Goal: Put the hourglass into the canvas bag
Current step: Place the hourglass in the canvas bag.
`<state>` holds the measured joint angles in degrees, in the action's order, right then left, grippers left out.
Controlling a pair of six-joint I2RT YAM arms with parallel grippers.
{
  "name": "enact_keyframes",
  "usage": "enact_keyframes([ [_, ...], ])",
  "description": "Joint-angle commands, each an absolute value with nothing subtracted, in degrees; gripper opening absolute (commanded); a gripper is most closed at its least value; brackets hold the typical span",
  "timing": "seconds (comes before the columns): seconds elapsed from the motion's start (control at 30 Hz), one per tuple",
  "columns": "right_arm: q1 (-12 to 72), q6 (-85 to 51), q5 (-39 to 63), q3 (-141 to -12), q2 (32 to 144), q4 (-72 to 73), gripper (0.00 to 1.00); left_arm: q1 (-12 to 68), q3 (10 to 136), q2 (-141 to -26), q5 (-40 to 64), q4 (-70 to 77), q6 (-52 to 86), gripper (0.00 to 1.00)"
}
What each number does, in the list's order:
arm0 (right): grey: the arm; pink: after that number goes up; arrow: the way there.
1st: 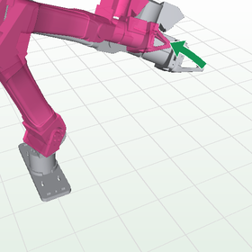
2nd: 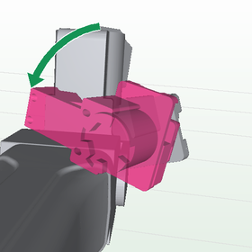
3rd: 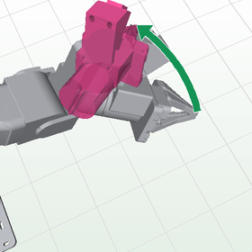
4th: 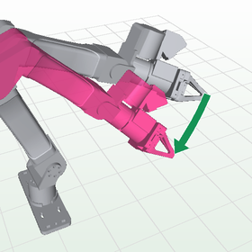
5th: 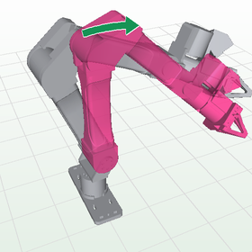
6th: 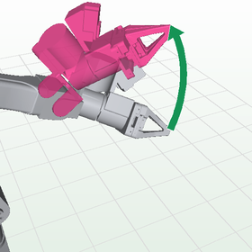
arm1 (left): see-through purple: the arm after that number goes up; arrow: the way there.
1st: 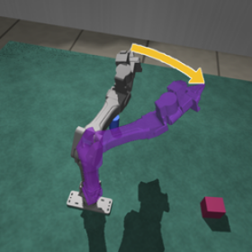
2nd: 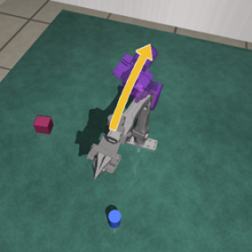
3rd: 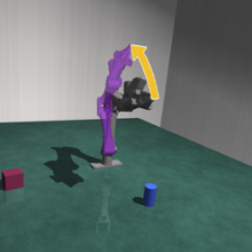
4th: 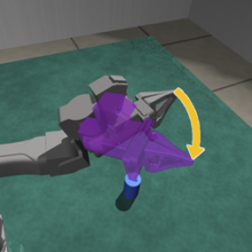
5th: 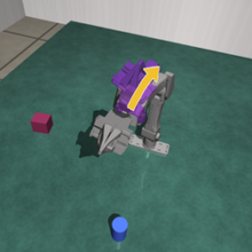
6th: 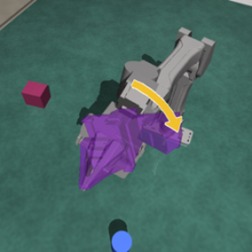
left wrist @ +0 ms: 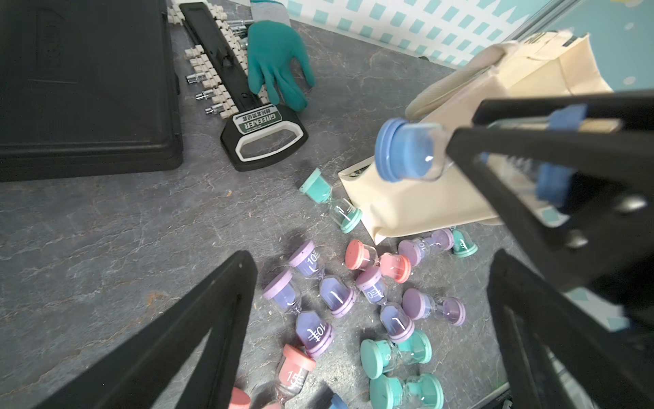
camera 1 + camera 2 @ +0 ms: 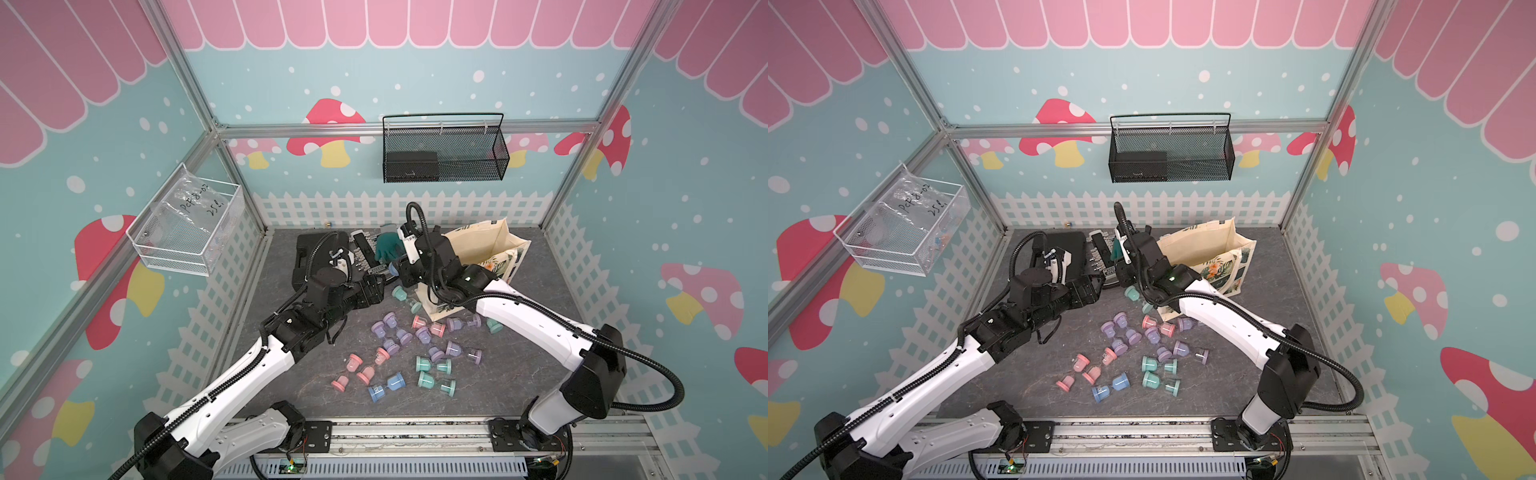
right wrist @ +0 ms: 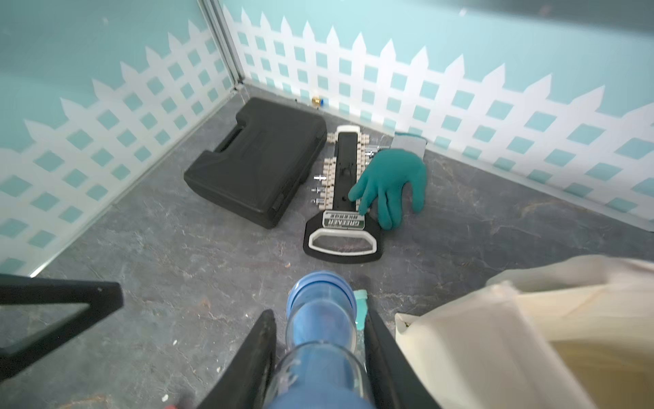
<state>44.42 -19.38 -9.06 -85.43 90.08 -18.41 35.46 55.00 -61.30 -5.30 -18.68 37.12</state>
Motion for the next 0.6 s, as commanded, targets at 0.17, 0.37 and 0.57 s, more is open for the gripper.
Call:
enact_keyframes([
  [0.17, 35.09, -19.03, -3.38, -91.96, 84.53, -23.4, 0.28, 40.09, 62.26, -66.73, -5.32, -17.72, 38.99, 0.99],
  [0.37, 27.97, -19.22, -3.46, -92.37, 81.29, -26.63, 0.28, 42.86, 68.06, -72.47, -3.22, -15.68, 40.54, 0.99],
  [0.57, 20.75, -20.18, -0.86, -90.1, 81.51, -30.17, 0.27, 43.77, 72.07, -76.0, -0.77, -14.07, 42.16, 0.99],
])
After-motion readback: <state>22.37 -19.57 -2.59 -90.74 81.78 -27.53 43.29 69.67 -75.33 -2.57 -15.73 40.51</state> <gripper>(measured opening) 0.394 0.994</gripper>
